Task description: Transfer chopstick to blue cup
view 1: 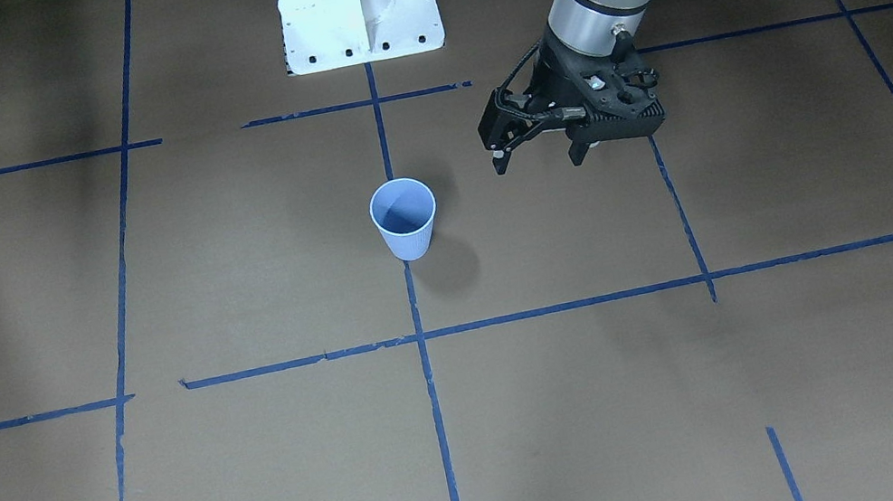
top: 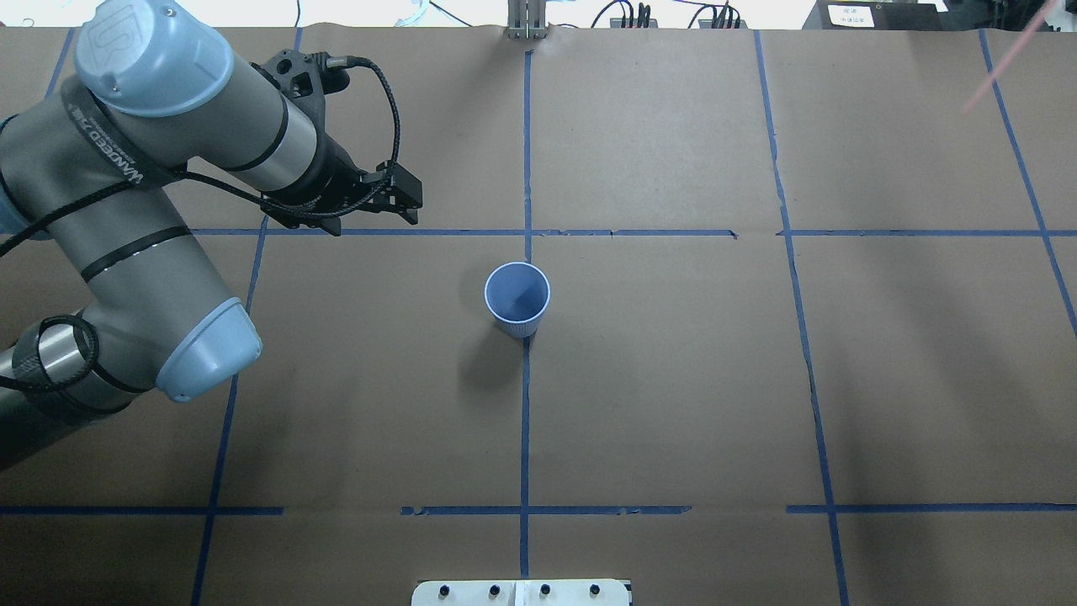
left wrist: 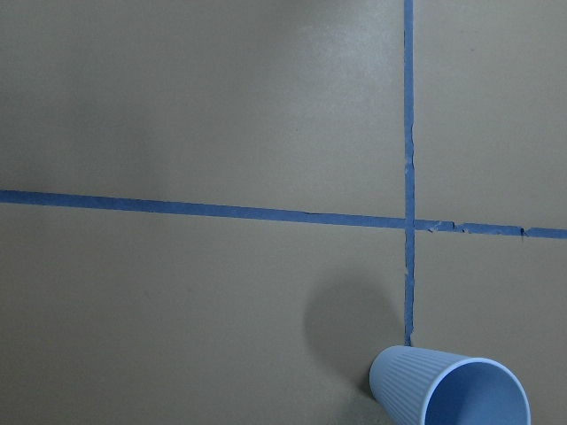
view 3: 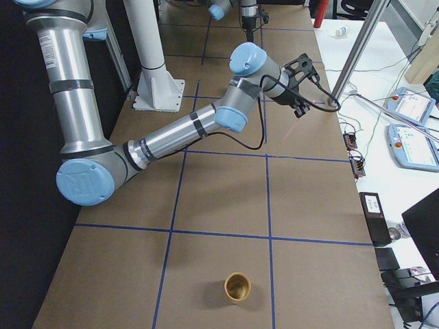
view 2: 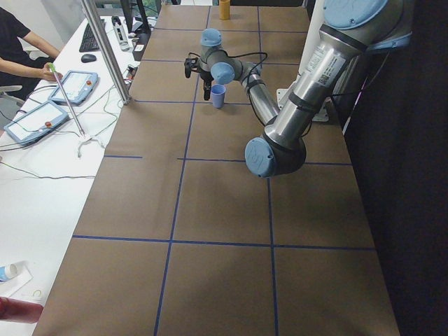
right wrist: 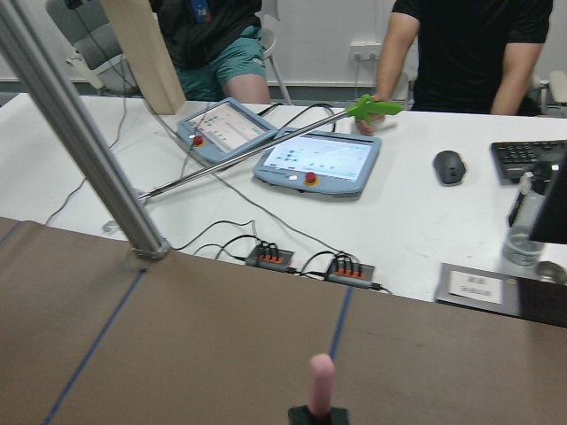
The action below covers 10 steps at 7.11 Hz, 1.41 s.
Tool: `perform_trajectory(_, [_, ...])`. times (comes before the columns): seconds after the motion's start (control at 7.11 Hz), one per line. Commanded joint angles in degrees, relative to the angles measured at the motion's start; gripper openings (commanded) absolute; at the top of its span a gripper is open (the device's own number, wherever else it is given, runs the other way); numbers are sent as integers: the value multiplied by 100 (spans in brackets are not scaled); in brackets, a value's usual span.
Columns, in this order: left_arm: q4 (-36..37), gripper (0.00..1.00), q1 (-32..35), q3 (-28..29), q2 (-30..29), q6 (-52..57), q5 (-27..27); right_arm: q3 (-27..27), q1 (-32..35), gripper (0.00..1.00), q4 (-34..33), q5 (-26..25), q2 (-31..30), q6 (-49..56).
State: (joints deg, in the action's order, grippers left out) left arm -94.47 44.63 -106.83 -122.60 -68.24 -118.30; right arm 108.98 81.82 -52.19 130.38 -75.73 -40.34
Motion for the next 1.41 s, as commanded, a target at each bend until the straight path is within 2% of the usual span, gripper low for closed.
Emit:
perform_trajectory(0.0, [-18, 100, 325, -22, 200, 204, -44, 19, -1294, 0, 16, -292, 740, -1198])
perform_trajectory(0.28, [-1, 100, 686, 4, 455, 748, -62, 114, -2594, 0, -2, -1693, 1347, -1903])
perform_trajectory(0.56, [17, 100, 740, 22, 526, 847, -62, 395, -4044, 0, -46, -3354, 1473, -2180])
perform_trajectory(0.98, [17, 100, 732, 13, 526, 847, -62, 291, -5025, 0, -63, -4492, 1473, -2180])
perform_trajectory(1.27, [17, 100, 732, -4, 526, 847, -62, 273, -5062, 0, -335, -4592, 1482, -2136])
